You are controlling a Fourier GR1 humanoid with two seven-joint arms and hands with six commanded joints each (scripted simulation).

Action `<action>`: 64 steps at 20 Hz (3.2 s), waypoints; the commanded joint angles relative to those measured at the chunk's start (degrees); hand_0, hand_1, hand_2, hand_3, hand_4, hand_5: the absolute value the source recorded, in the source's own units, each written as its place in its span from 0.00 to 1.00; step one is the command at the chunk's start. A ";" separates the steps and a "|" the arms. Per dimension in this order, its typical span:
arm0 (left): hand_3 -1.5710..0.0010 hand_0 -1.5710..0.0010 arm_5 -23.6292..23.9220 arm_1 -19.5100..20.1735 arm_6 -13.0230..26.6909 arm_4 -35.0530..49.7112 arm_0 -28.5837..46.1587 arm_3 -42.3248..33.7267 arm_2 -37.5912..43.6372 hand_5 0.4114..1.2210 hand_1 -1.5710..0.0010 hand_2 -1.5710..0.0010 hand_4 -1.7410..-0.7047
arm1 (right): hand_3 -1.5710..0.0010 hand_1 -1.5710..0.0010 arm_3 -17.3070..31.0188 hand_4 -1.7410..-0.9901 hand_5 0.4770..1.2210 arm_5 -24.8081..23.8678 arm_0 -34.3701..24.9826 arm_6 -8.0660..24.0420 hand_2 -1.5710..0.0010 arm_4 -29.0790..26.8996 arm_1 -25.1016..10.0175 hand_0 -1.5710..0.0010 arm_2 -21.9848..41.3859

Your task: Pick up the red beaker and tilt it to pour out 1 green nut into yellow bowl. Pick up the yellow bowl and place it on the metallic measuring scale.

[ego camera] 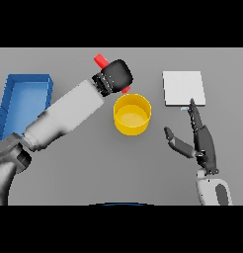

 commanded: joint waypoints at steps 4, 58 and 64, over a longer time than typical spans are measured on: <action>0.01 0.00 -0.58 0.18 -2.03 -4.75 -1.93 -0.13 -5.08 1.00 0.00 0.00 0.00 | 1.00 1.00 0.06 0.79 0.12 0.14 0.22 -0.52 1.00 -0.24 -0.36 1.00 -0.32; 0.00 0.00 24.37 15.55 36.19 51.50 31.81 -12.53 50.66 0.56 0.00 0.00 0.08 | 1.00 1.00 1.84 0.78 0.26 2.97 -1.10 -3.50 1.00 -0.62 -2.38 1.00 0.87; 0.66 0.62 12.31 17.35 37.63 58.50 36.93 -21.99 50.11 0.31 0.65 0.67 0.74 | 1.00 1.00 1.61 0.78 0.26 2.92 -1.73 -3.20 1.00 -1.01 -2.56 1.00 0.49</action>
